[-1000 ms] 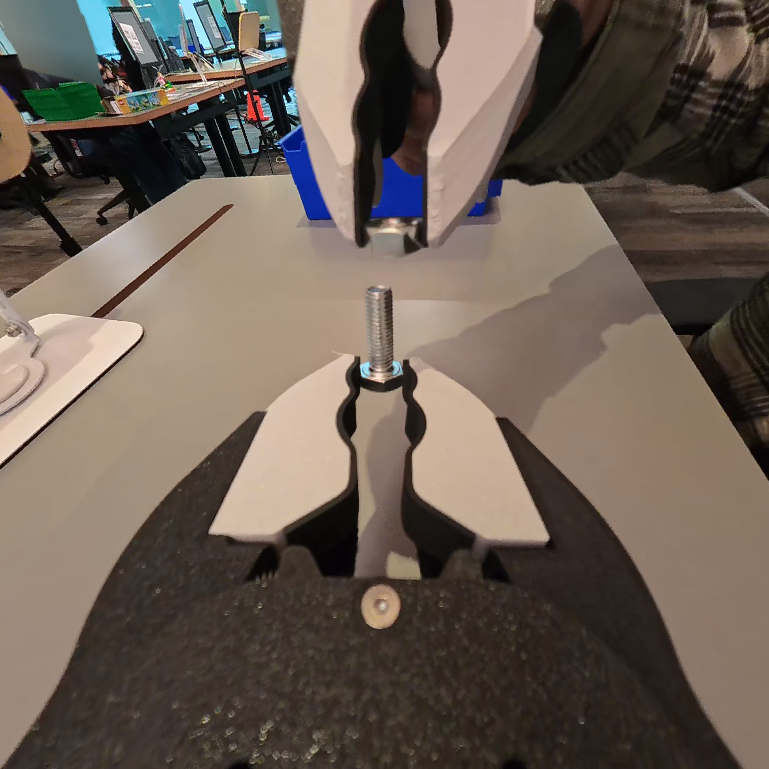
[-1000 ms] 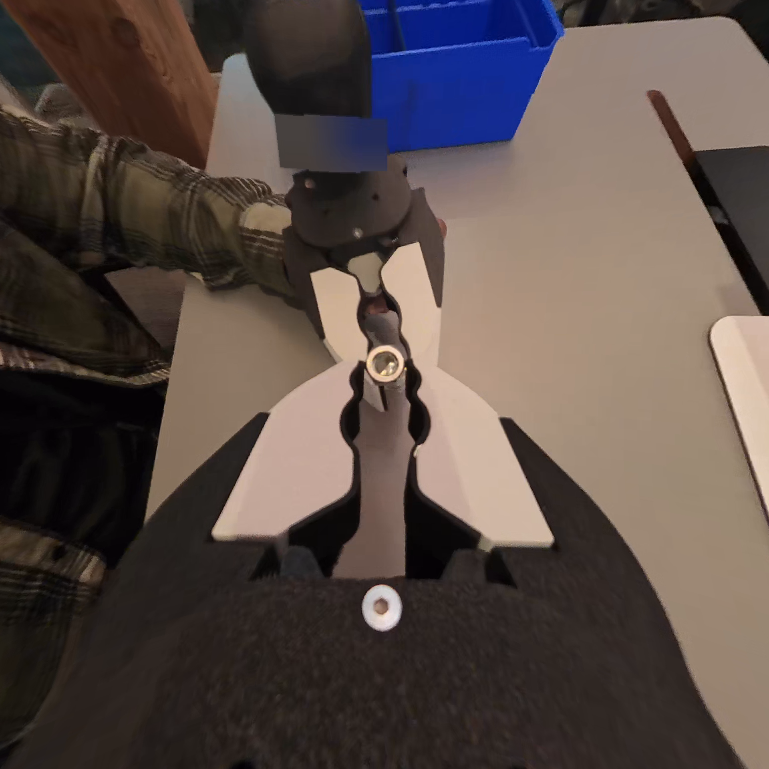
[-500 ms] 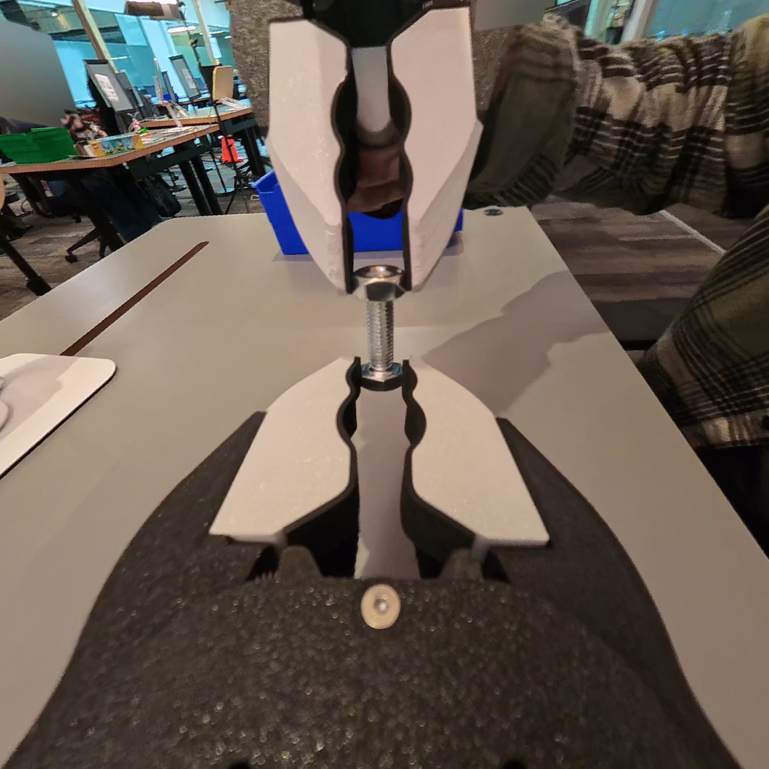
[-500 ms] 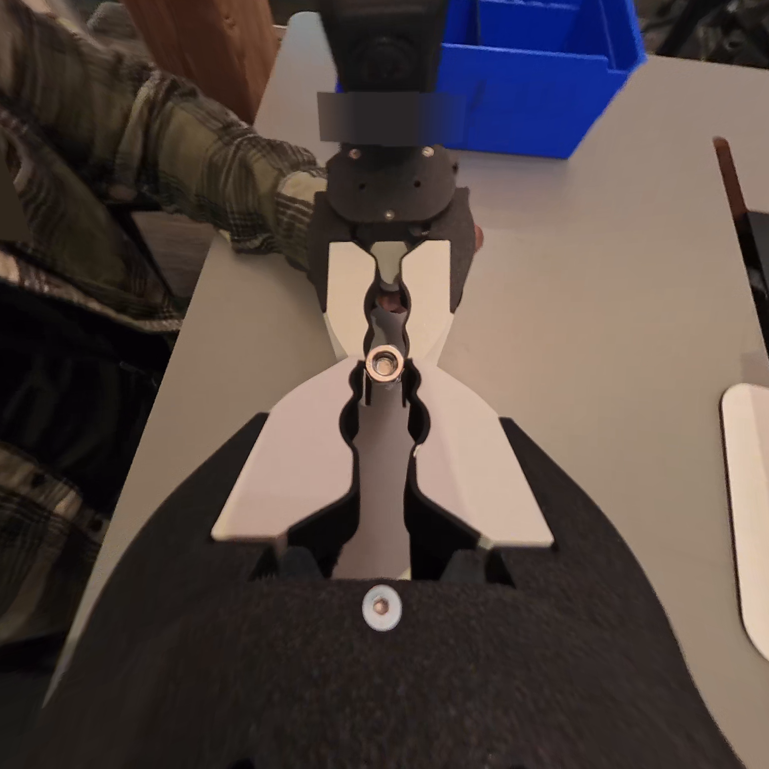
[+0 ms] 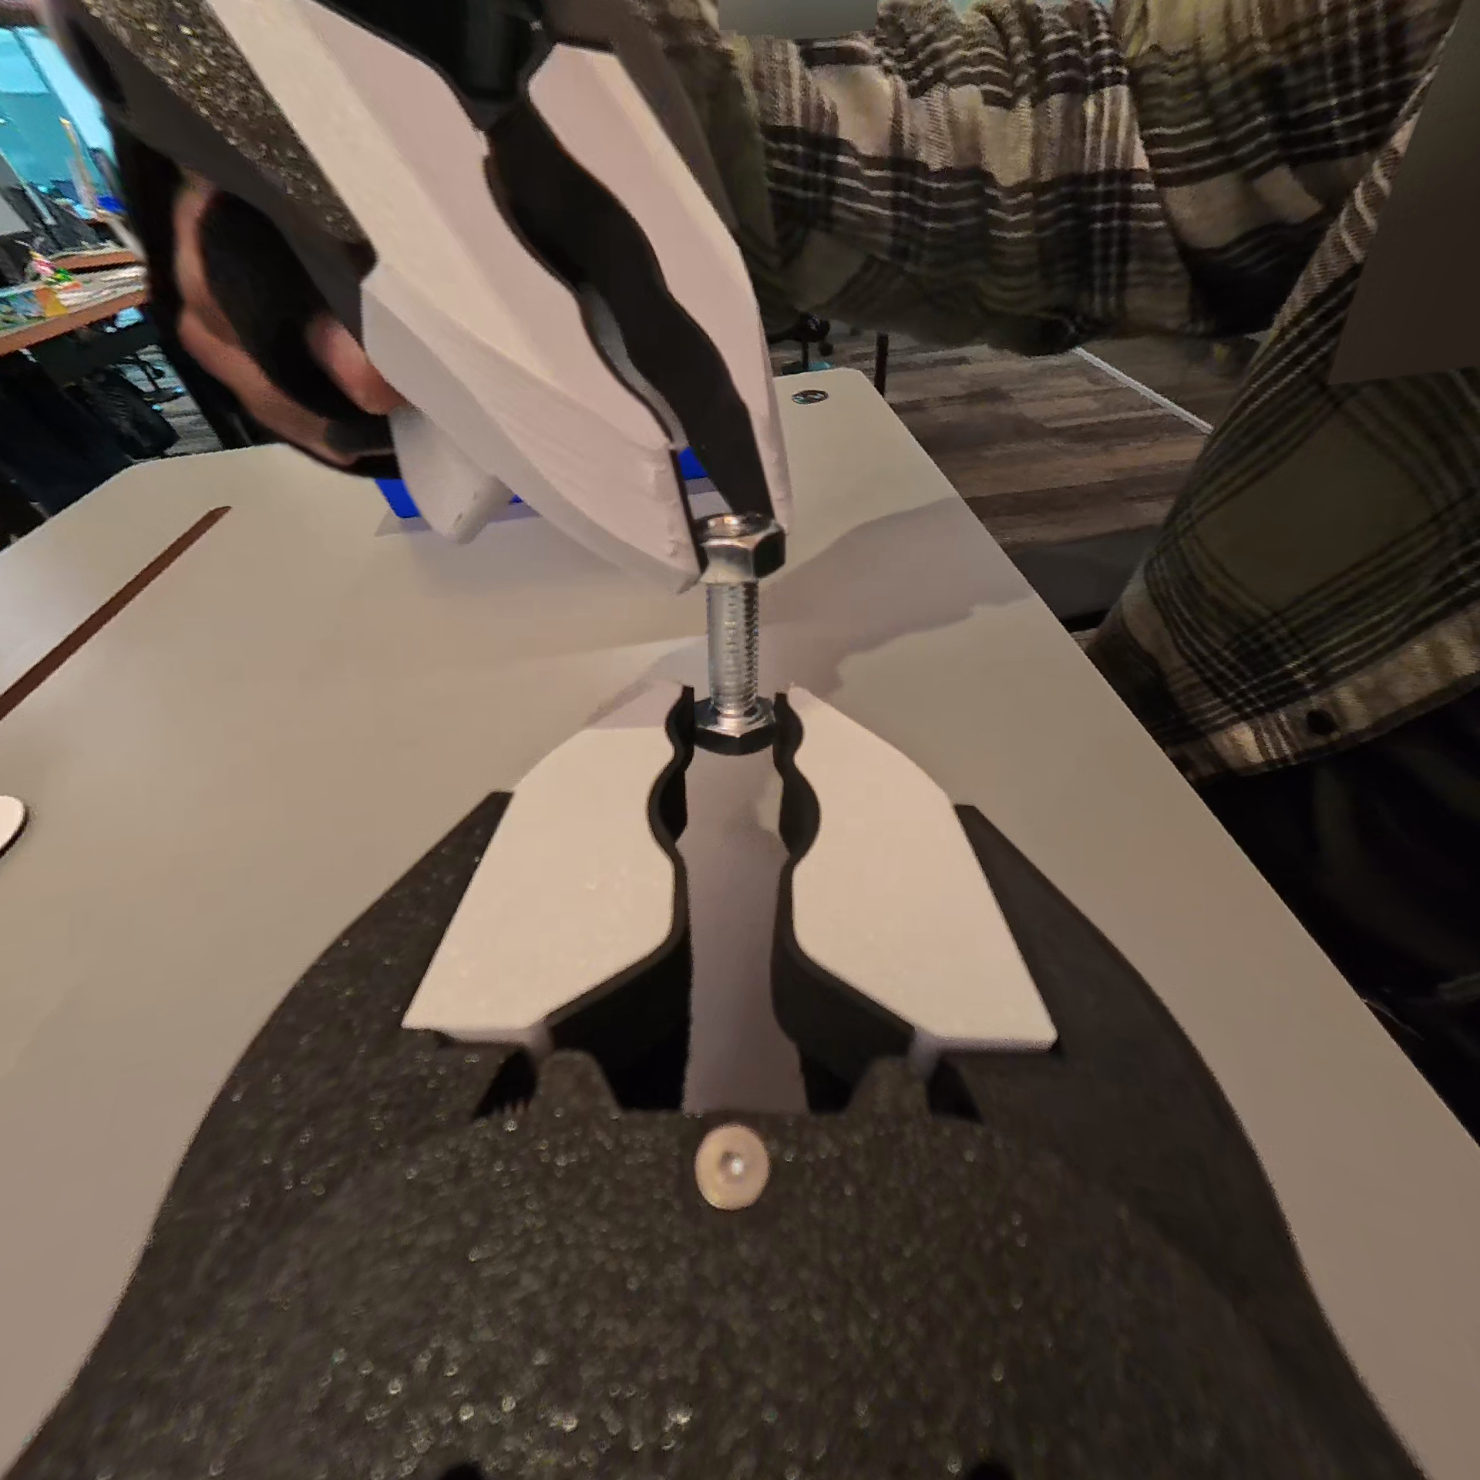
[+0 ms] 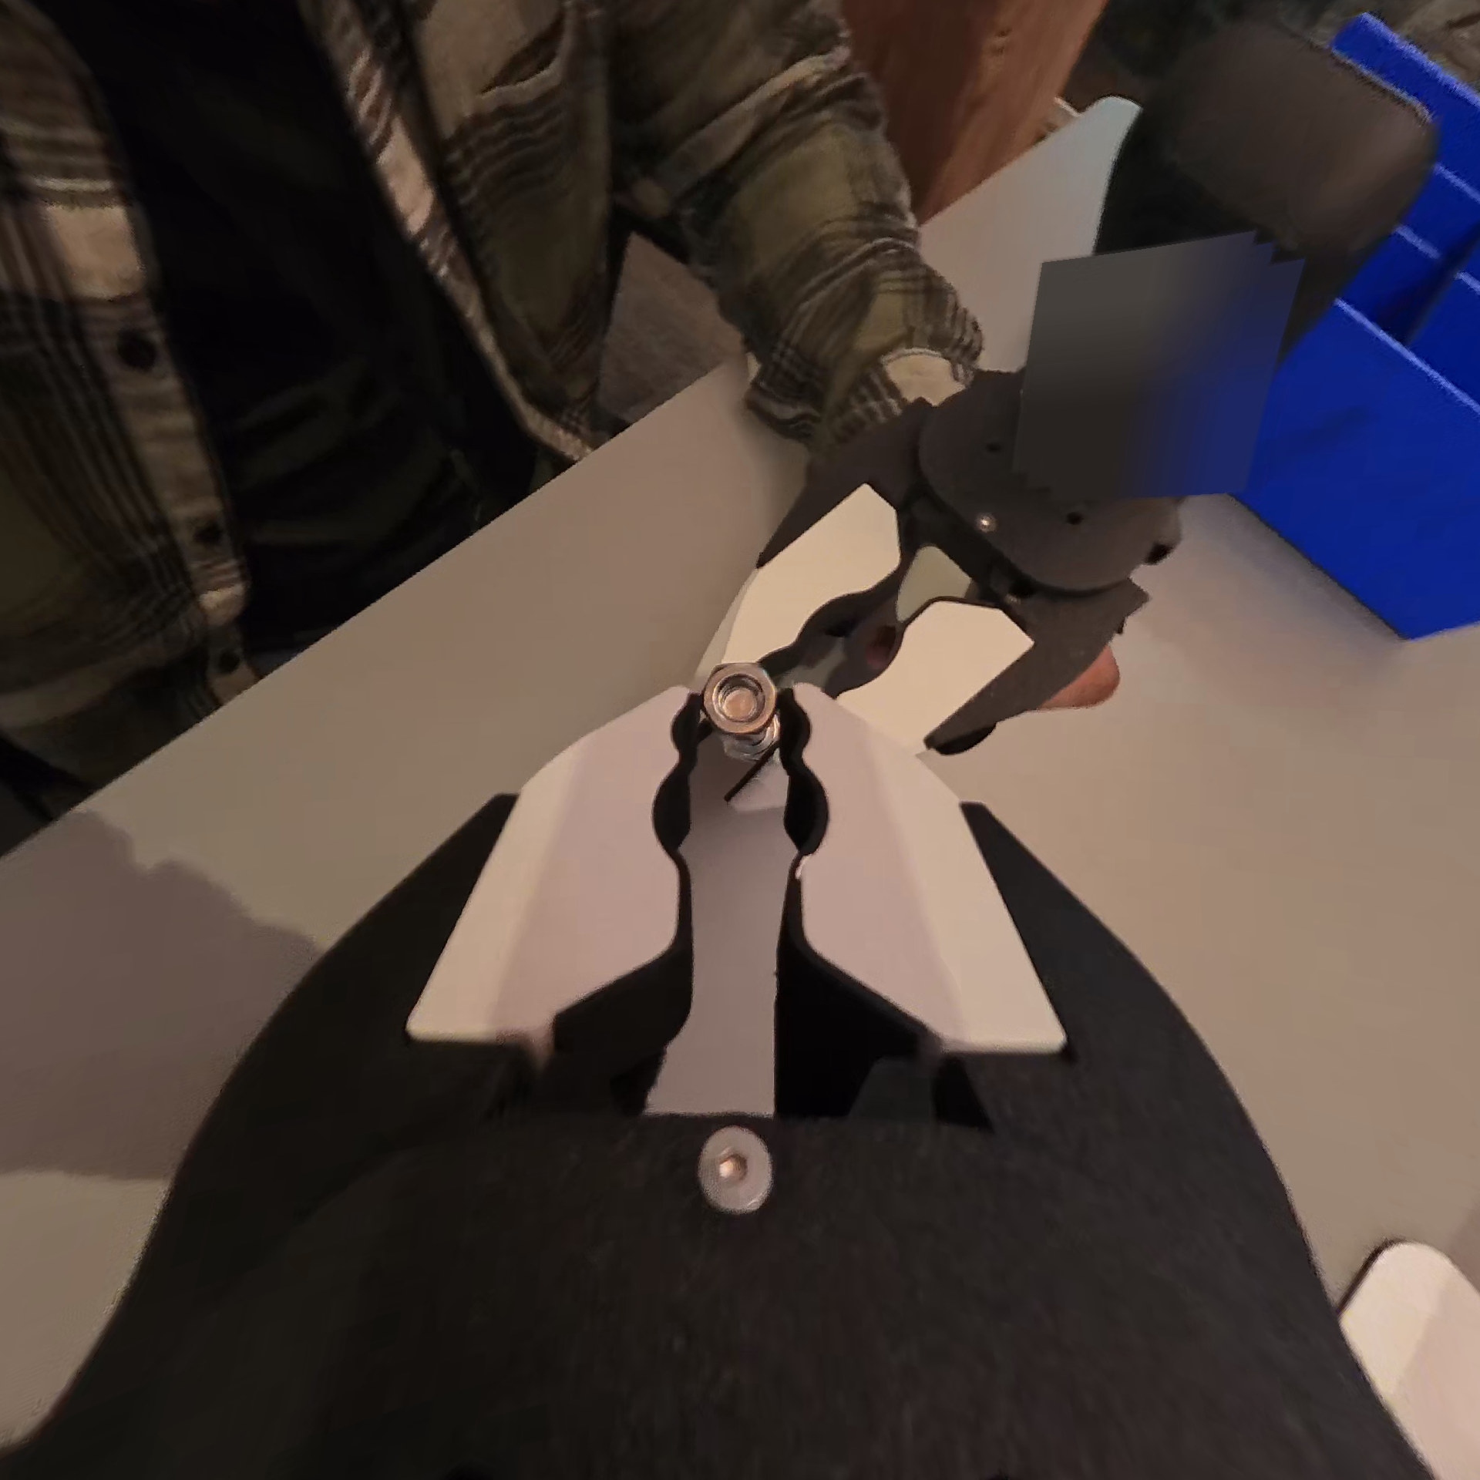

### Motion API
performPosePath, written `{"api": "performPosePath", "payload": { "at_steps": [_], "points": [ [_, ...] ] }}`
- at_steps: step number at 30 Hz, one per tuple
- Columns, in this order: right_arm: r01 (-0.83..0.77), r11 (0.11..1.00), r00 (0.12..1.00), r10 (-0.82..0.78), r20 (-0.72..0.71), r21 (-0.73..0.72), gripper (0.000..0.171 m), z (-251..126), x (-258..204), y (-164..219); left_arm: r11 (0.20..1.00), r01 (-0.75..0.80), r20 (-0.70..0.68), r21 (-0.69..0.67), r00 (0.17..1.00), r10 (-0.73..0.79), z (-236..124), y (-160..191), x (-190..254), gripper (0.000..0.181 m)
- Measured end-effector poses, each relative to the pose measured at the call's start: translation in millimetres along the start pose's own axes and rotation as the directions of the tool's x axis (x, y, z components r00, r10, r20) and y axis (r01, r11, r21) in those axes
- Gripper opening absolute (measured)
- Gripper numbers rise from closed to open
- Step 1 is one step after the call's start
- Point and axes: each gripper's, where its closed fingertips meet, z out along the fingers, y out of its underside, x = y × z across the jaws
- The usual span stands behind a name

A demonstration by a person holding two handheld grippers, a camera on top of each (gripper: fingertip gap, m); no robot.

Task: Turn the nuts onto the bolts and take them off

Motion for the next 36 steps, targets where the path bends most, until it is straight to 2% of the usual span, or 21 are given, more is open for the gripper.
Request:
{"api": "performPosePath", "payload": {
  "at_steps": [5, 21, 25, 27, 29, 31, 32, 33, 34, 35, 36],
  "points": [
    [0.077, 0.997, 0.992, -0.079, 0.095, 0.021, 0.019, 4.6, -7.5, -0.7, 1.0, -0.001, -0.053, -0.016, 0.999, 0.0, 4.6, 2.8, 8.9, 0.018],
    [0.043, 0.998, 0.998, -0.045, 0.039, 0.038, 0.022, 5.5, -1.6, 10.2, 0.999, 0.041, -0.019, -0.03, 0.999, -0.042, 4.8, 6.6, 0.0, 0.018],
    [0.022, 0.999, 1.0, -0.022, 0.014, 0.036, 0.039, 4.7, 2.5, 9.8, 0.998, 0.042, -0.007, -0.036, 0.999, -0.042, 4.9, 7.8, -1.8, 0.018],
    [-0.024, 0.998, 0.999, 0.026, -0.035, 0.056, 0.059, 1.1, 6.6, 8.0, 0.998, 0.045, 0.019, -0.04, 0.999, -0.044, 3.7, 8.8, -5.9, 0.018],
    [-0.114, 0.985, 0.973, 0.138, -0.187, 0.131, 0.081, -10.8, 22.0, 2.5, 0.998, 0.058, 0.076, -0.037, 0.996, -0.055, 0.7, 9.3, -15.5, 0.018],
    [-0.252, 0.932, 0.872, 0.336, -0.356, 0.26, 0.08, -32.7, 40.7, 2.5, 0.997, 0.077, 0.157, -0.023, 0.985, -0.072, -5.1, 8.8, -29.0, 0.018],
    [-0.321, 0.885, 0.778, 0.449, -0.439, 0.337, 0.074, -45.2, 49.9, 7.2, 0.996, 0.089, 0.201, -0.016, 0.976, -0.084, -8.7, 8.8, -36.3, 0.018],
    [-0.397, 0.815, 0.629, 0.577, -0.521, 0.423, 0.07, -58.9, 58.8, 18.9, 0.995, 0.102, 0.248, -0.007, 0.964, -0.097, -12.5, 9.1, -43.8, 0.018],
    [-0.457, 0.718, 0.451, 0.695, -0.56, 0.525, 0.078, -70.7, 62.9, 32.2, 0.994, 0.111, 0.287, -0.003, 0.952, -0.106, -15.9, 9.7, -50.0, 0.018],
    [-0.457, 0.627, 0.321, 0.778, -0.54, 0.631, 0.077, -77.1, 61.3, 37.5, 0.993, 0.117, 0.325, -0.002, 0.939, -0.11, -18.8, 10.6, -55.4, 0.019],
    [-0.408, 0.567, 0.272, 0.823, -0.498, 0.715, 0.058, -78.1, 56.6, 34.3, 0.993, 0.121, 0.358, -0.005, 0.927, -0.111, -21.1, 11.9, -59.8, 0.018]
  ]
}}
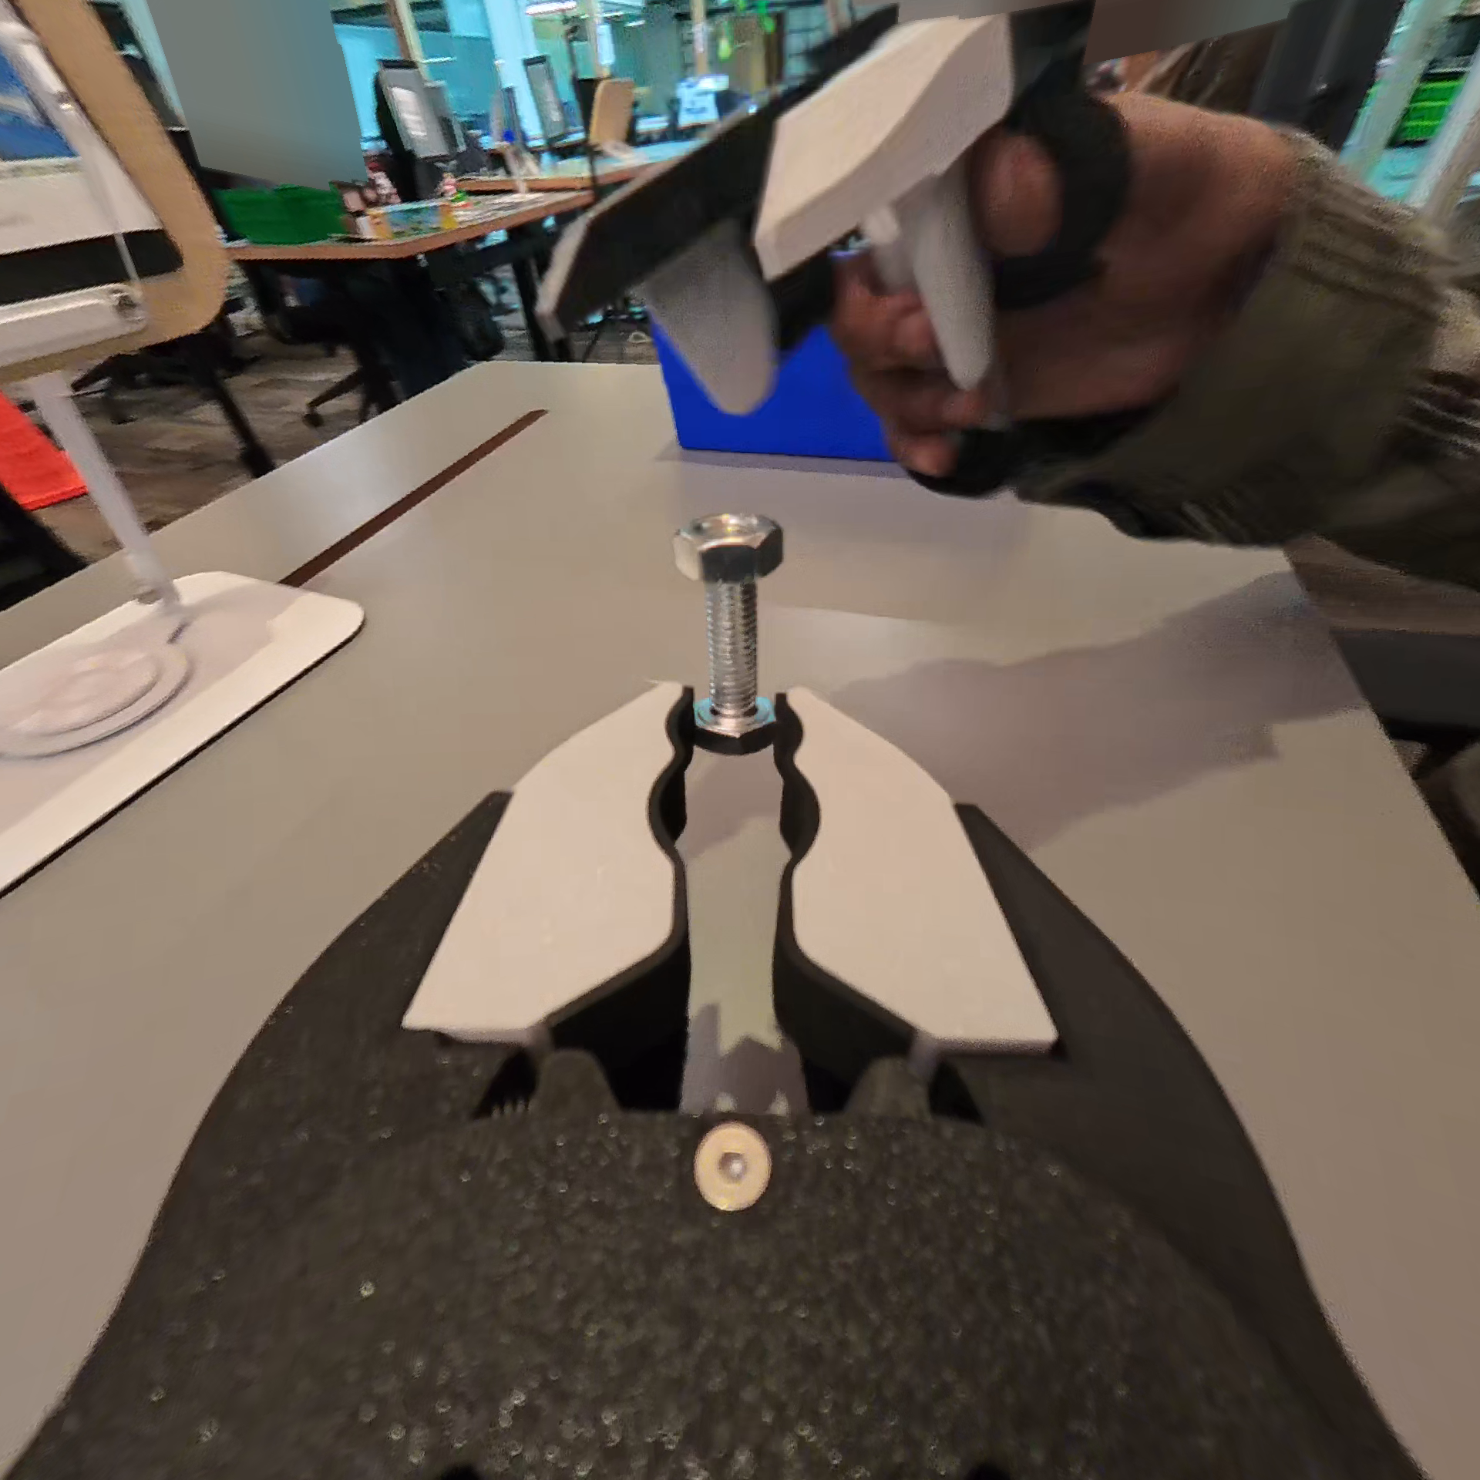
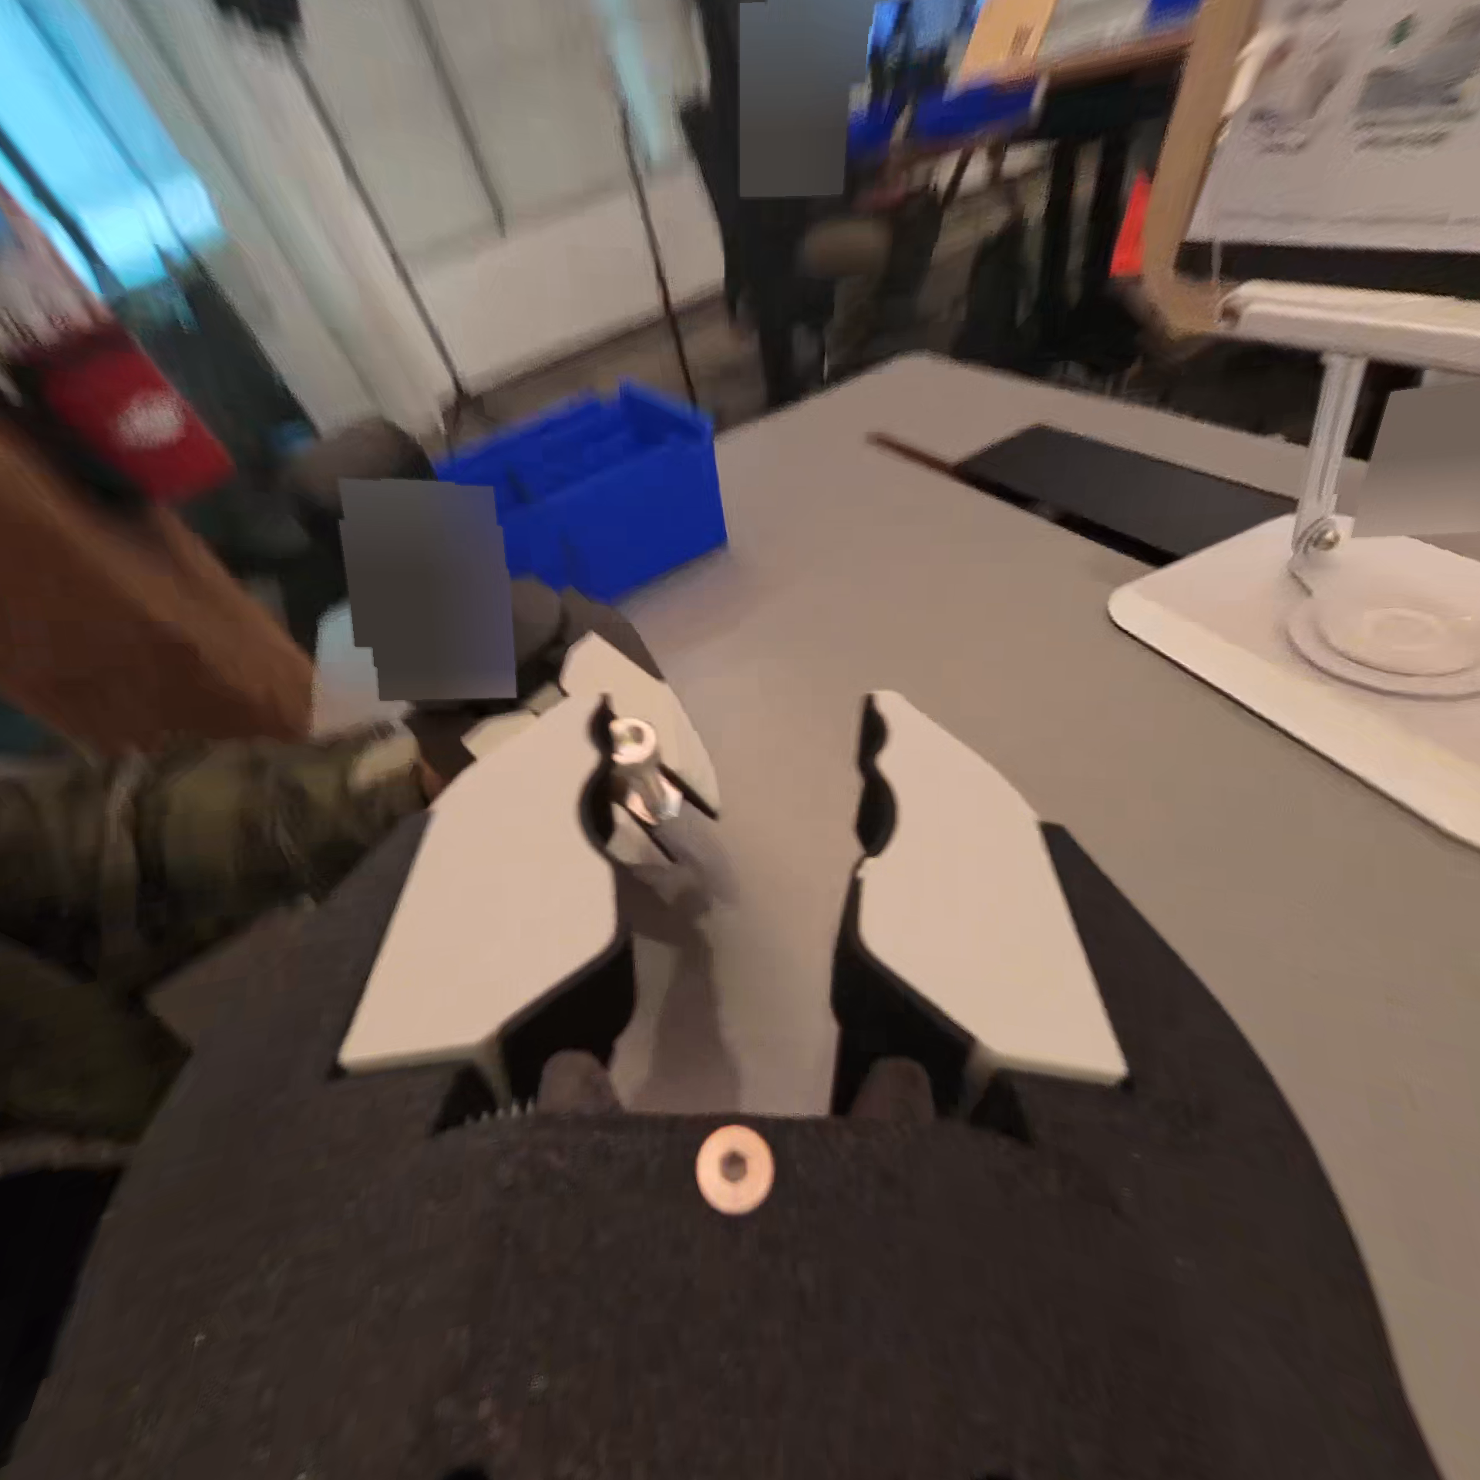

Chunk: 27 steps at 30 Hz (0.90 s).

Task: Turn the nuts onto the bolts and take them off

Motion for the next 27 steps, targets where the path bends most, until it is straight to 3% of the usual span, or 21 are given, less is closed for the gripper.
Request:
{"api": "performPosePath", "payload": {
  "at_steps": [3, 12, 16, 22, 27],
  "points": [
    [-0.018, 0.991, 0.995, 0.031, -0.095, 0.132, 0.049, -2.4, -8.9, 4.9, 1.0, 0.0, 0.054, -0.021, 0.999, 0.001, 1.1, 2.8, -5.5, 0.018],
    [0.128, 0.991, 0.985, -0.124, -0.123, 0.025, 0.046, 32.2, -28.7, 28.5, 1.0, 0.0, 0.03, -0.015, 1.0, 0.0, 3.5, 2.1, 0.1, 0.018],
    [0.164, 0.986, 0.984, -0.163, -0.075, 0.011, 0.02, 38.5, -32.3, 33.8, 1.0, 0.001, 0.015, -0.004, 1.0, -0.001, 2.9, 0.1, 2.1, 0.018],
    [0.287, 0.956, 0.956, -0.29, 0.042, 0.051, 0.019, 35.6, -46.3, 28.6, 0.998, 0.016, -0.065, 0.052, 0.998, -0.013, -0.2, -8.4, 11.7, 0.018],
    [0.386, 0.919, 0.878, -0.393, 0.274, 0.082, 0.019, 25.5, -64.0, 30.9, 0.996, -0.013, -0.157, 0.085, 0.987, 0.026, -1.8, -14.8, 27.5, 0.018]
  ]
}}
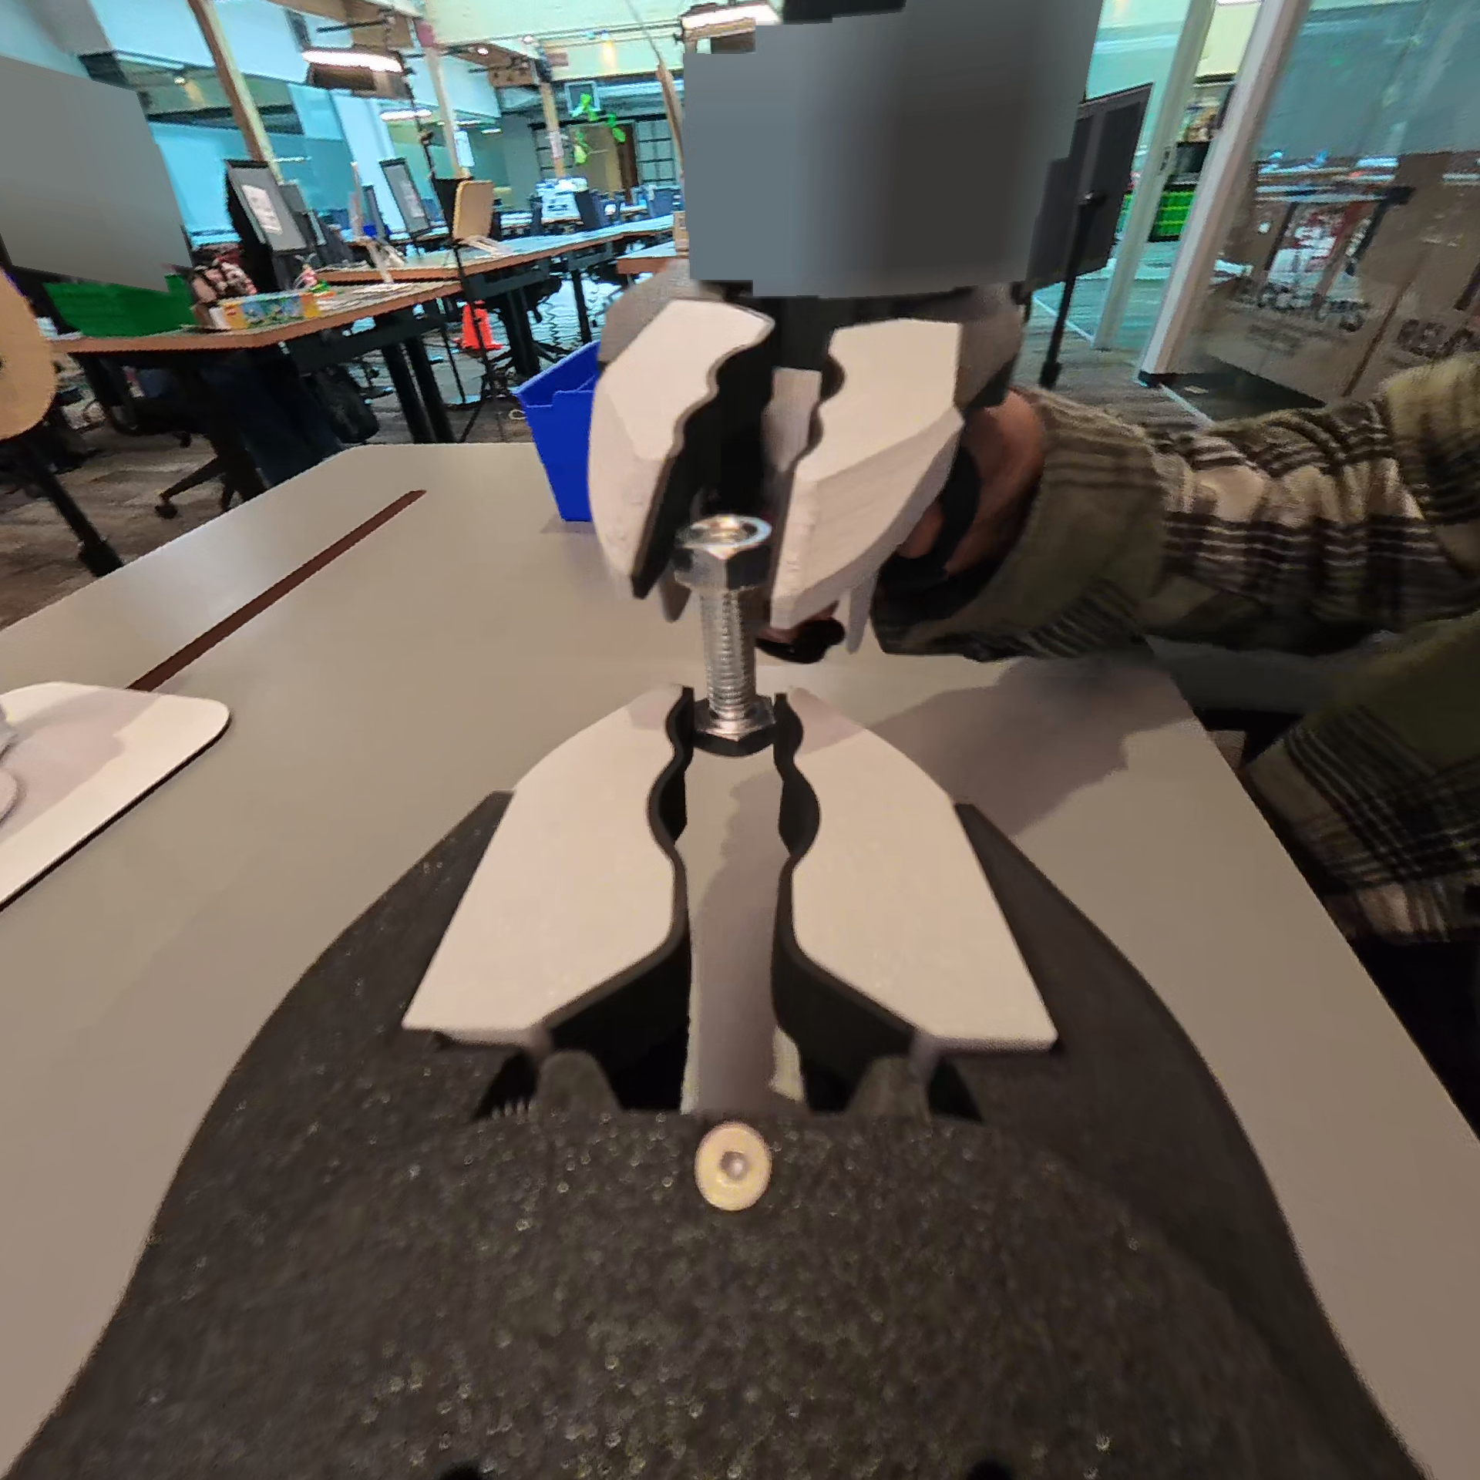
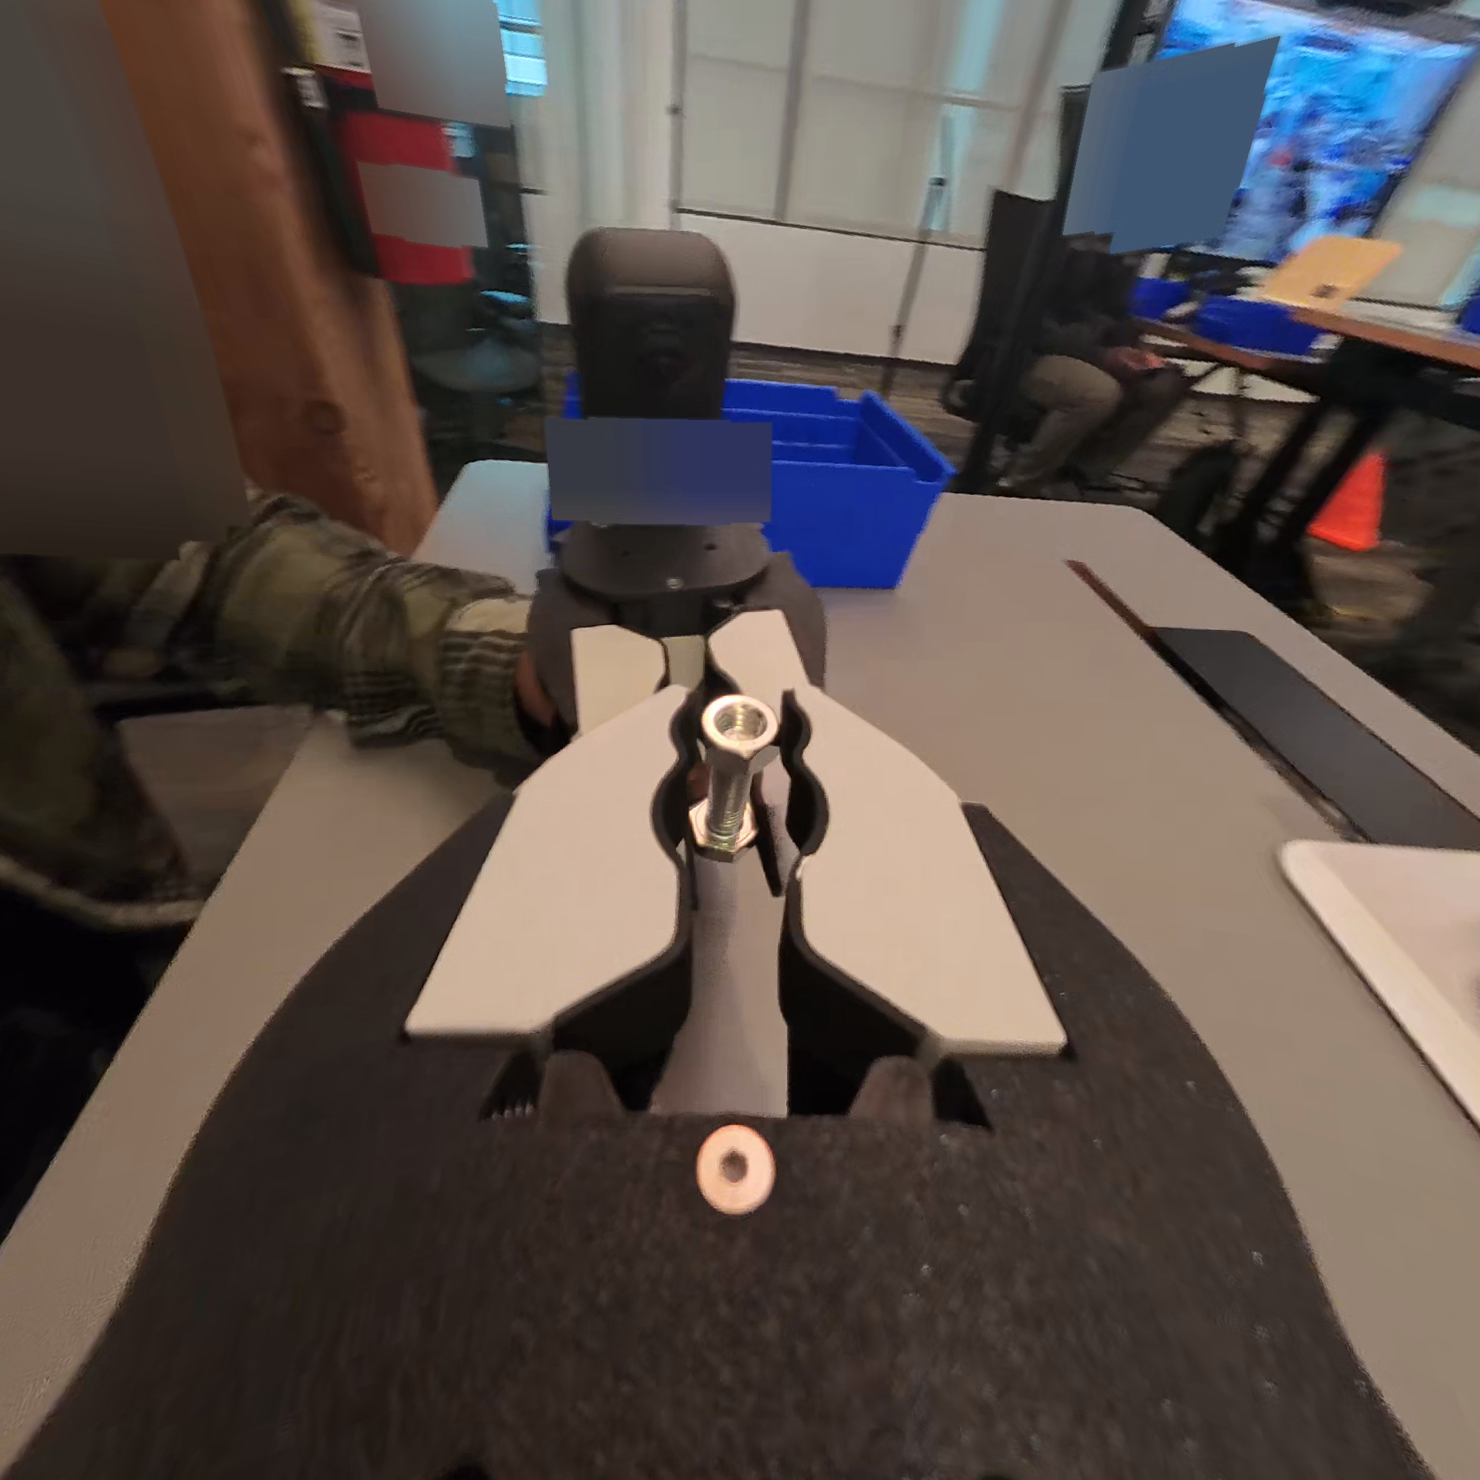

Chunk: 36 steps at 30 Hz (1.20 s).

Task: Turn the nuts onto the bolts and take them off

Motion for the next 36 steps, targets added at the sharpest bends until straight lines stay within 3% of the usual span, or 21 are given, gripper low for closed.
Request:
{"api": "performPosePath", "payload": {
  "at_steps": [9, 14, 28, 33, 36],
  "points": [
    [0.013, 0.996, 0.9, -0.049, 0.434, 0.085, 0.019, -14.2, -32.0, 1.1, 0.999, -0.042, -0.146, -0.003, 0.988, 0.041, 7.7, 0.7, 27.5, 0.018],
    [0.088, 0.992, 0.832, -0.124, 0.541, 0.092, 0.019, -18.4, -38.7, 7.2, 0.998, -0.049, -0.174, -0.026, 0.984, 0.043, 12.2, 5.9, 33.3, 0.018],
    [0.089, 0.993, 0.844, -0.114, 0.524, 0.072, 0.022, -14.9, -33.8, 11.4, 0.997, -0.056, -0.136, -0.055, 0.99, 0.048, 13.8, 9.2, 28.3, 0.018],
    [0.011, 0.998, 0.894, -0.036, 0.446, 0.059, 0.056, -12.8, -22.8, 1.5, 0.997, -0.058, -0.102, -0.06, 0.993, 0.052, 14.1, 9.9, 23.8, 0.018],
    [-0.105, 0.99, 0.972, 0.081, 0.22, 0.1, 0.079, -15.9, 0.5, -12.0, 0.998, -0.04, -0.004, -0.056, 0.999, 0.04, 11.3, 9.0, 8.0, 0.018]
  ]
}}
